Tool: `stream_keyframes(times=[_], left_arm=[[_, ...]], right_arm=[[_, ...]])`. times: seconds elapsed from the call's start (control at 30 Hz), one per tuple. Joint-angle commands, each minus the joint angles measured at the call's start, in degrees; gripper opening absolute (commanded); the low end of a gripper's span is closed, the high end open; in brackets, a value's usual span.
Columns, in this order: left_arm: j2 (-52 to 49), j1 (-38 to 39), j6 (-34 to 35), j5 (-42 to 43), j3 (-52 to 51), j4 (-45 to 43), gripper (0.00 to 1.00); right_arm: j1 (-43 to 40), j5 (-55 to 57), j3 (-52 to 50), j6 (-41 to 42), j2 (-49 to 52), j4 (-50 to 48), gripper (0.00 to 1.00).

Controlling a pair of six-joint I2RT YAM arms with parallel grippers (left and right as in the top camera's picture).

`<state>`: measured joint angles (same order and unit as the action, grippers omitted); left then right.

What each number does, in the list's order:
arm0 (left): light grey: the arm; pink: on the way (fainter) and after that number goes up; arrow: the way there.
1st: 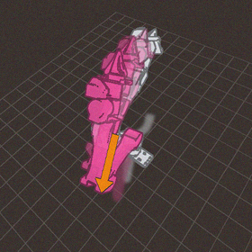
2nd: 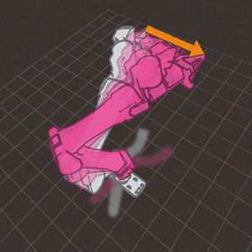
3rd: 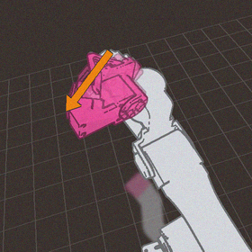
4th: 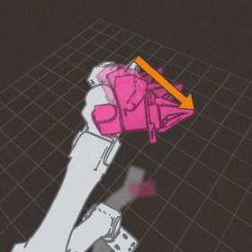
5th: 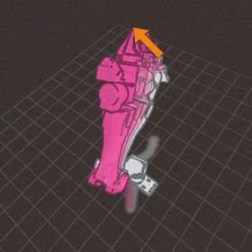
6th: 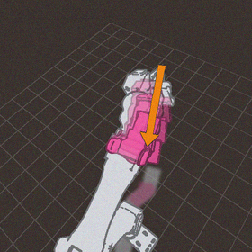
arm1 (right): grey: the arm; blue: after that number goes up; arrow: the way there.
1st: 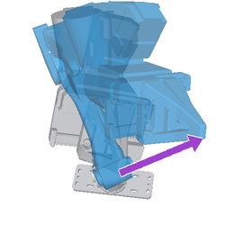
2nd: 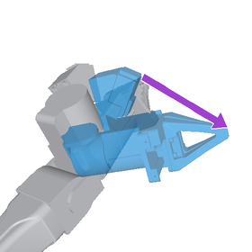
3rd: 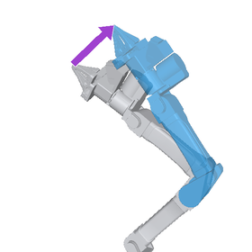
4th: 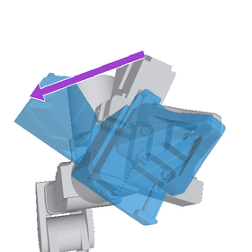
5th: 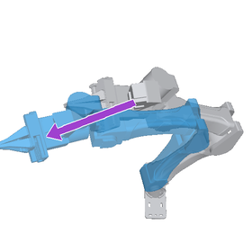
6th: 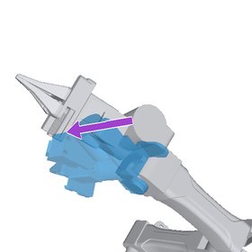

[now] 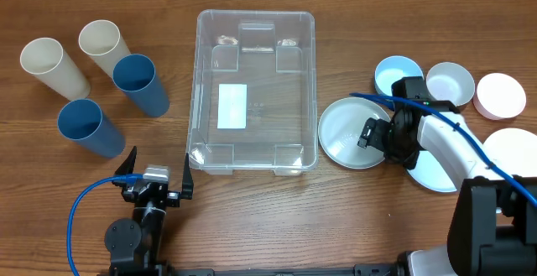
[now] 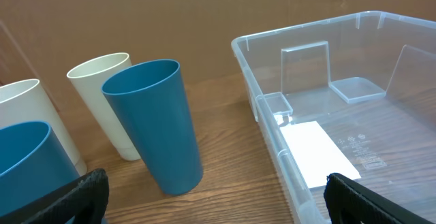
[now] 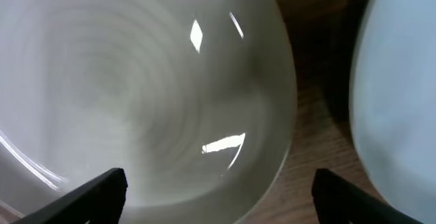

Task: Pack container
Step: 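Reach the right gripper to the white plate and grip its rim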

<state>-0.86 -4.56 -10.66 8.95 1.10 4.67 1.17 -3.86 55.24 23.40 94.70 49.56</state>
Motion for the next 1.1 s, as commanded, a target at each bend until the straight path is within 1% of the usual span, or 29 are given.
stream_keyframes(times=[0.0, 0.13, 0.17, 0.2, 0.33, 0.5, 0.7, 0.77, 0.87, 0.93, 1.07], left_arm=[[0.50, -0.39, 0.59, -0.15, -0.31, -0.02, 1.00], [0.50, -0.39, 0.59, -0.13, -0.31, -0.04, 1.00], [0.50, -0.39, 0.59, -0.13, -0.31, -0.02, 1.00], [0.50, -0.39, 0.59, -0.13, -0.31, -0.04, 1.00], [0.50, -0.39, 0.59, -0.15, -0.31, -0.02, 1.00], [0.50, -0.39, 0.59, -0.13, -0.31, -0.02, 1.00], [0.50, -0.39, 0.59, -0.15, -0.31, -0.02, 1.00], [0.50, -0.39, 0.59, -0.15, -0.31, -0.02, 1.00], [0.50, -0.39, 0.59, -0.13, -0.31, -0.04, 1.00], [0.50, -0.39, 0.59, -0.15, -0.31, -0.02, 1.00], [0.50, -0.39, 0.59, -0.15, -0.31, -0.02, 1.00]], right_arm=[[-0.17, 1.22, -2.95, 3.69, -0.07, -2.99, 0.85], [-0.17, 1.25, -4.46, 4.98, -0.07, -5.38, 0.64], [-0.17, 1.20, -4.46, 5.22, -0.07, -5.44, 0.58], [-0.17, 1.22, -4.46, 5.62, -0.07, -5.55, 0.50], [-0.17, 1.25, -4.52, 6.88, -0.07, -5.66, 0.26], [-0.17, 1.46, -4.52, 6.88, -0.07, -5.62, 0.04], [-0.20, 3.65, -4.48, 6.91, -0.07, -5.81, 0.04], [-0.39, 3.85, -2.99, 6.86, -0.07, -4.74, 0.04], [-1.46, 4.24, 3.28, 6.84, -0.07, 1.01, 0.04], [-2.78, 6.47, 11.91, 6.62, -0.07, 8.13, 0.04], [-3.45, 9.27, 21.49, 5.25, -0.09, 15.43, 0.04]])
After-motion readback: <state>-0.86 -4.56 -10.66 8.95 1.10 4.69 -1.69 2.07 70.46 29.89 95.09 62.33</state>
